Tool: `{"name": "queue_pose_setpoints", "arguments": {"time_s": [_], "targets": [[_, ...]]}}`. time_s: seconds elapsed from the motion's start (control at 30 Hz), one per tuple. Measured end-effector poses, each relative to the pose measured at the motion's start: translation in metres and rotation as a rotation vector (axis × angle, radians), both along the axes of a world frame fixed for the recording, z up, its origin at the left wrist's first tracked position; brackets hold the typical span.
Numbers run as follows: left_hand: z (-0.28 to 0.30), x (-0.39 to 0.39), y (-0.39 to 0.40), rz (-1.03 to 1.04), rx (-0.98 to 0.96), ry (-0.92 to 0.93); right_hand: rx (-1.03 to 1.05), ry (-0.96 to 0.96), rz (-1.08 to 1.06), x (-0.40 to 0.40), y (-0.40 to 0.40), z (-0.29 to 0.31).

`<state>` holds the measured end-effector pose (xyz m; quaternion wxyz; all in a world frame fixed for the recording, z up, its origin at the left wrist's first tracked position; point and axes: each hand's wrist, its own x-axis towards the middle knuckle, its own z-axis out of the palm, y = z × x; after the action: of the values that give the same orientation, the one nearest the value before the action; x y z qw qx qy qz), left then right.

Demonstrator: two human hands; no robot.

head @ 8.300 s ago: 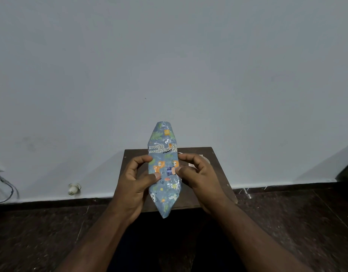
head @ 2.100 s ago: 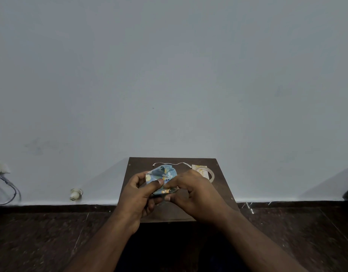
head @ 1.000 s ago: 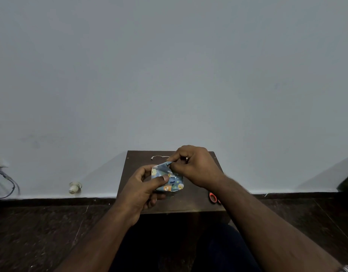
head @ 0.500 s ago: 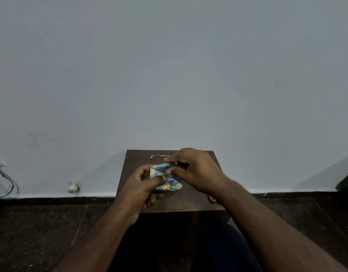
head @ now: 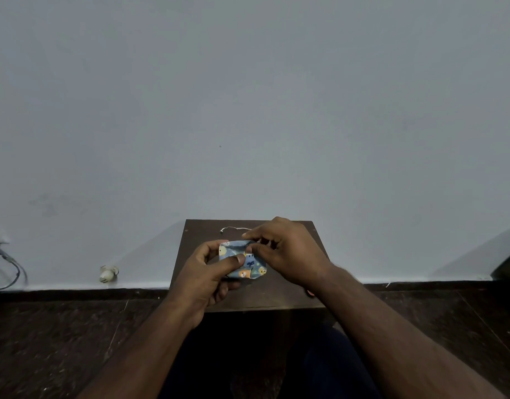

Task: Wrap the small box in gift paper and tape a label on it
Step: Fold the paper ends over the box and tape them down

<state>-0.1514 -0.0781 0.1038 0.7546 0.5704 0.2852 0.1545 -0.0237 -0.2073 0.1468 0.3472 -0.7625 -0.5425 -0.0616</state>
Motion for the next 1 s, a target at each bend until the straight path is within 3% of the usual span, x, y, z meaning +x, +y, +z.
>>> {"name": "queue_pose_setpoints", "arguments": {"time_s": [0.33, 0.63, 1.0], "targets": [[0.002, 0.001, 0.000, 0.017, -0.016, 0.000, 0.040, 0.035, -0.012, 0.004, -0.004, -0.012], [0.002, 0.001, 0.002, 0.010, -0.068, 0.002, 0.202, -0.119, 0.096, 0.006, -0.003, -0.028], [0.001, -0.002, 0.011, -0.054, -0.121, 0.006, 0.096, -0.238, 0.137, 0.008, -0.007, -0.028]]}}
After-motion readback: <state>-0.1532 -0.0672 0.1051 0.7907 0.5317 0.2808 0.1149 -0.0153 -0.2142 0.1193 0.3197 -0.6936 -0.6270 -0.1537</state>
